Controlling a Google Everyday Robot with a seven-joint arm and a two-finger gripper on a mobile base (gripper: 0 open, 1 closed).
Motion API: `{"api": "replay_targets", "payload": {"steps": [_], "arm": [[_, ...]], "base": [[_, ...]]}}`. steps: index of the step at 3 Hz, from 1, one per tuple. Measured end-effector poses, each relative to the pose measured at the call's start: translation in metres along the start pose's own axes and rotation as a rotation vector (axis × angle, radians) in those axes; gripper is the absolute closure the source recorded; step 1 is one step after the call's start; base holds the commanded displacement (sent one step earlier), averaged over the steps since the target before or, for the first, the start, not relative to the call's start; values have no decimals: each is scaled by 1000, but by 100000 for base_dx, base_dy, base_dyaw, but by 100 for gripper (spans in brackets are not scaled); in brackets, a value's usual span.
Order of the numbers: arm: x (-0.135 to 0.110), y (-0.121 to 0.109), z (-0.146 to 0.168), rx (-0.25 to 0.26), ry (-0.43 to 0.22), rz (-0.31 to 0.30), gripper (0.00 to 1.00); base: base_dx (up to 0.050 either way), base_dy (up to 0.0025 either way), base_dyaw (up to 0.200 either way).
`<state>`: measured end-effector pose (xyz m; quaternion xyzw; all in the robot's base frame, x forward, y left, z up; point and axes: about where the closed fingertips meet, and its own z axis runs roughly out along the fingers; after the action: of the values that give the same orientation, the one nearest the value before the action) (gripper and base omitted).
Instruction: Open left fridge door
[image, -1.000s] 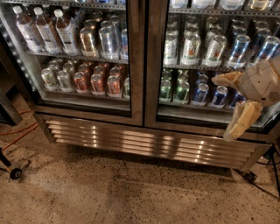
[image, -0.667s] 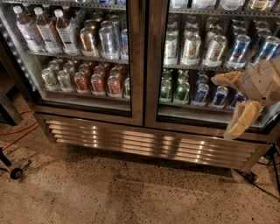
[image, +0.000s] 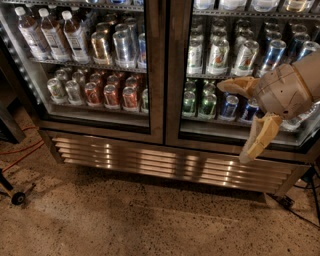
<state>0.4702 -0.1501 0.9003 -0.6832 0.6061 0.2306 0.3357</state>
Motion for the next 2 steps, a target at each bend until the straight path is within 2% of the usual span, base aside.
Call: {"api": "replay_targets", "payload": {"steps": [1,2], "arm": [[0,0,0,0,0,0,0],[1,0,0,-37,-131,4,0]], "base": [[0,0,0],[0,0,0]]}}
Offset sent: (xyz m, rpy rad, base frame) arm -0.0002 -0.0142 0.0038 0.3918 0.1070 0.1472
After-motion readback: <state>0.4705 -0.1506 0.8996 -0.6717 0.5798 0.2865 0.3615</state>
